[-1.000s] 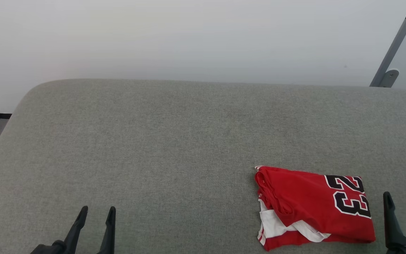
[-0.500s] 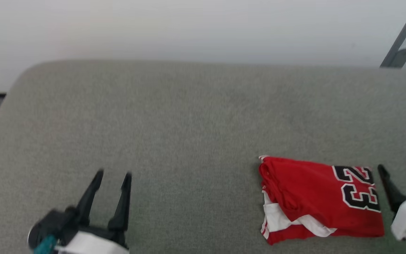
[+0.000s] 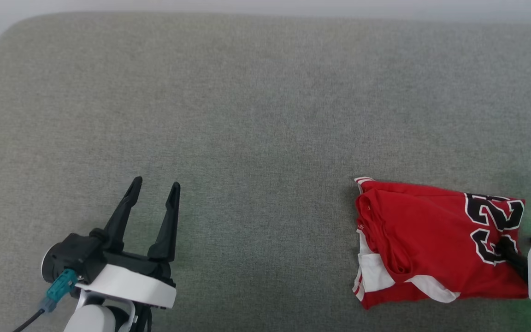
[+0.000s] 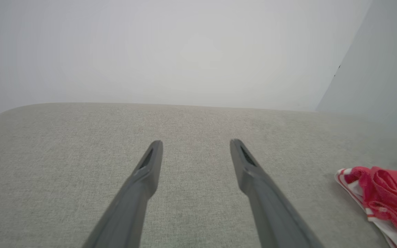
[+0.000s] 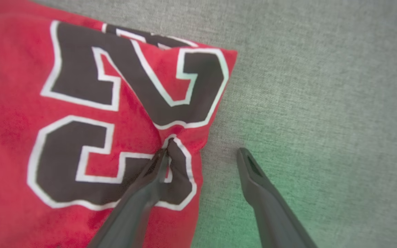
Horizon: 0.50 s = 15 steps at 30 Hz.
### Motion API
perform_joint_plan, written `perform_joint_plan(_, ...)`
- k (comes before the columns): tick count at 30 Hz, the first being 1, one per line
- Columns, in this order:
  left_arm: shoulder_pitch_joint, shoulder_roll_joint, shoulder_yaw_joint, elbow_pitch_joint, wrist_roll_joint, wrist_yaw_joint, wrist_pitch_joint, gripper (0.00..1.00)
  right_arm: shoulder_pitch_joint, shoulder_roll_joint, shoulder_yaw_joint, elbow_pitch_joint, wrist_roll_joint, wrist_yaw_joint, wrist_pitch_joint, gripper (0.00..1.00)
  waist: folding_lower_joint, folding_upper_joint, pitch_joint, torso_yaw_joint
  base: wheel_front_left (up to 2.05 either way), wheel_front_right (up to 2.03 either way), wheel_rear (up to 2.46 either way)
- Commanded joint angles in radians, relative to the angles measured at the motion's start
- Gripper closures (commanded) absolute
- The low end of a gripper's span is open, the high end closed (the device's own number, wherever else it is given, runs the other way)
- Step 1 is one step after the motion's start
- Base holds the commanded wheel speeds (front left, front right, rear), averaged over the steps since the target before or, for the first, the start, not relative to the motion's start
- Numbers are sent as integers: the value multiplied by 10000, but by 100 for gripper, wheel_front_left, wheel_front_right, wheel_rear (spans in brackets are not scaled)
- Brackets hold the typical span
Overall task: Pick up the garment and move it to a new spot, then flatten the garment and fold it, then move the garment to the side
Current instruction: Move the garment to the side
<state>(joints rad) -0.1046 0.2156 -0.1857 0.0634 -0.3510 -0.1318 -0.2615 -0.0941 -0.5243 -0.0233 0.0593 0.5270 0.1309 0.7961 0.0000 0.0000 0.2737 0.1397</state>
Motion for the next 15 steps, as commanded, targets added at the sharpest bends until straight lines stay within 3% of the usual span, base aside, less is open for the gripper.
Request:
perform_joint_plan(1, -174, -11, -7, 50, 53, 26, -50, 0, -12, 222, 139, 134, 25, -4, 122, 0, 0, 0, 171, 45, 0, 0, 0)
perform_joint_plan(3, -236, 7, -46, 116, 96, 26, -50, 0, -49, 449, 211, 315, 73, -3, 261, 53, 0, 0, 223, 32, 0, 0, 0)
perform_joint_plan(4, -280, 14, -53, 149, 116, 26, -50, 0, -62, 569, 217, 383, 100, -3, 233, 87, 0, 0, 236, 12, 0, 0, 0)
perform_joint_plan(5, -315, 34, -66, 174, 129, 26, -50, 0, -105, 684, 174, 483, 133, -3, 158, 100, 0, 0, 237, -28, 0, 0, 0)
perform_joint_plan(15, -317, 482, -188, 221, 126, 26, -50, 0, -542, 885, -762, 875, 108, -37, -1323, 100, 0, 0, 218, -1197, 0, 0, 0)
